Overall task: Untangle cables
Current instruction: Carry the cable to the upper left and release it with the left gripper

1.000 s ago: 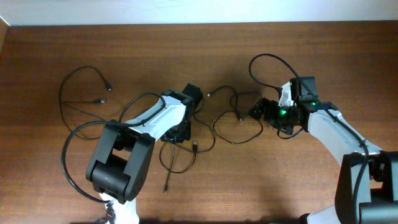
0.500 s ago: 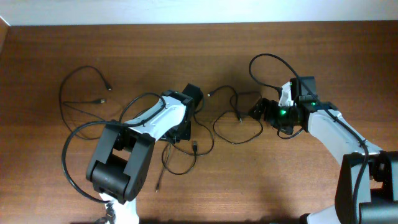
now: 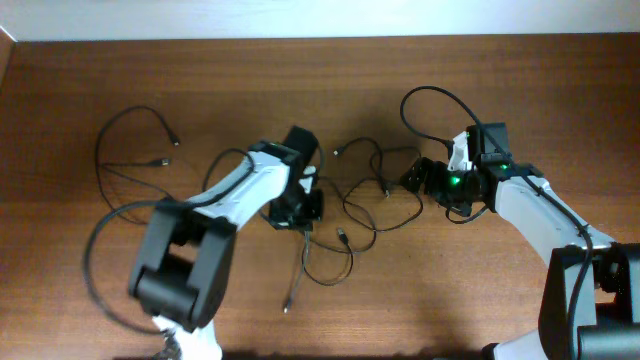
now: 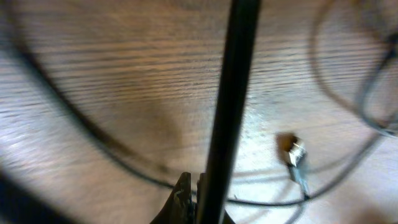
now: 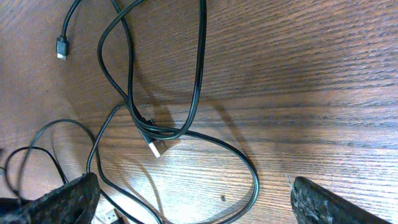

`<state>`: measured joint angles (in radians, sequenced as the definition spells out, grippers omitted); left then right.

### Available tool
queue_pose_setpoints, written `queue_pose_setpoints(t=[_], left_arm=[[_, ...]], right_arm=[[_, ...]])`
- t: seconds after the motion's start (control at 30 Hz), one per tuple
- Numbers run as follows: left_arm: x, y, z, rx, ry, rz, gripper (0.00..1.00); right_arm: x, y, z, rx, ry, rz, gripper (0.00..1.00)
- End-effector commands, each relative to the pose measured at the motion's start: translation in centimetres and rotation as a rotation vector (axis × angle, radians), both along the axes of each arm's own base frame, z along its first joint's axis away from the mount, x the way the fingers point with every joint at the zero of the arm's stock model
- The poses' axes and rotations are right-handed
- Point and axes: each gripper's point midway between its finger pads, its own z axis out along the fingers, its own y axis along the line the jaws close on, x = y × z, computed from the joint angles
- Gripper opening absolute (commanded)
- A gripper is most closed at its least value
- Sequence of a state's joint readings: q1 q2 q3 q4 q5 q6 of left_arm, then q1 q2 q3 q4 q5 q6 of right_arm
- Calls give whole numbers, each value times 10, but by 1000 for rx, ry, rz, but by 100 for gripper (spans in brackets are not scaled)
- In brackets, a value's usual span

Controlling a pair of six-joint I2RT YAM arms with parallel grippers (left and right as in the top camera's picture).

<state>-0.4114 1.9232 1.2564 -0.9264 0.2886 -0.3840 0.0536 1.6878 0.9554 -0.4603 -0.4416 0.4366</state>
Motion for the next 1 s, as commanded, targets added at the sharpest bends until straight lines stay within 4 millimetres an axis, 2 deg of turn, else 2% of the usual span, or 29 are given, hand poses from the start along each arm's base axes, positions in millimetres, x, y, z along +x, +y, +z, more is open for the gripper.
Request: queue_pose_setpoints(t=[0.0, 0.1, 0.13, 0.2, 0.23, 0.3, 0.43, 0.5, 0.53, 0.6, 0.63, 0.67, 0.77, 0.83, 0.9, 0.97], left_arm=[[48, 30, 91, -10, -296, 72, 0], [69, 97, 178, 182, -559, 222, 0], [69, 121, 210, 250, -656, 295, 0], [58, 175, 258, 421, -817, 513, 0], [50, 201, 277, 500, -879, 648, 0], [43, 226, 289, 563, -919, 796, 0], [69, 248, 275, 578, -916, 887, 0], [90, 257, 257, 581, -892, 911, 0], [100, 264, 244, 590, -871, 923, 0], [123, 284, 208, 617, -809, 947, 0], [129, 288, 196, 618, -787, 941, 0], [135, 296, 176, 619, -742, 928, 0], [147, 310, 122, 593, -624, 877, 0], [147, 321, 82, 578, -527, 881, 0], [147, 329, 64, 590, -498, 890, 0], [149, 335, 57, 595, -495, 898, 0]], right_arm=[[0, -2, -4, -12, 3, 3, 99], [0, -2, -4, -12, 3, 3, 99], [0, -2, -4, -12, 3, 3, 98], [0, -2, -4, -12, 3, 3, 98], [0, -2, -4, -12, 2, 3, 98], [0, -2, -4, -12, 2, 3, 98], [0, -2, -4, -12, 3, 3, 98], [0, -2, -4, -12, 3, 3, 98], [0, -2, -4, -12, 3, 3, 98], [0, -2, -4, -12, 3, 3, 98], [0, -2, -4, -12, 3, 3, 98], [0, -2, -4, -12, 2, 3, 98], [0, -2, -4, -12, 2, 3, 98], [0, -2, -4, -12, -1, 3, 98], [1, -2, -3, -11, -6, 3, 99], [2, -2, -3, -11, -8, 3, 98]])
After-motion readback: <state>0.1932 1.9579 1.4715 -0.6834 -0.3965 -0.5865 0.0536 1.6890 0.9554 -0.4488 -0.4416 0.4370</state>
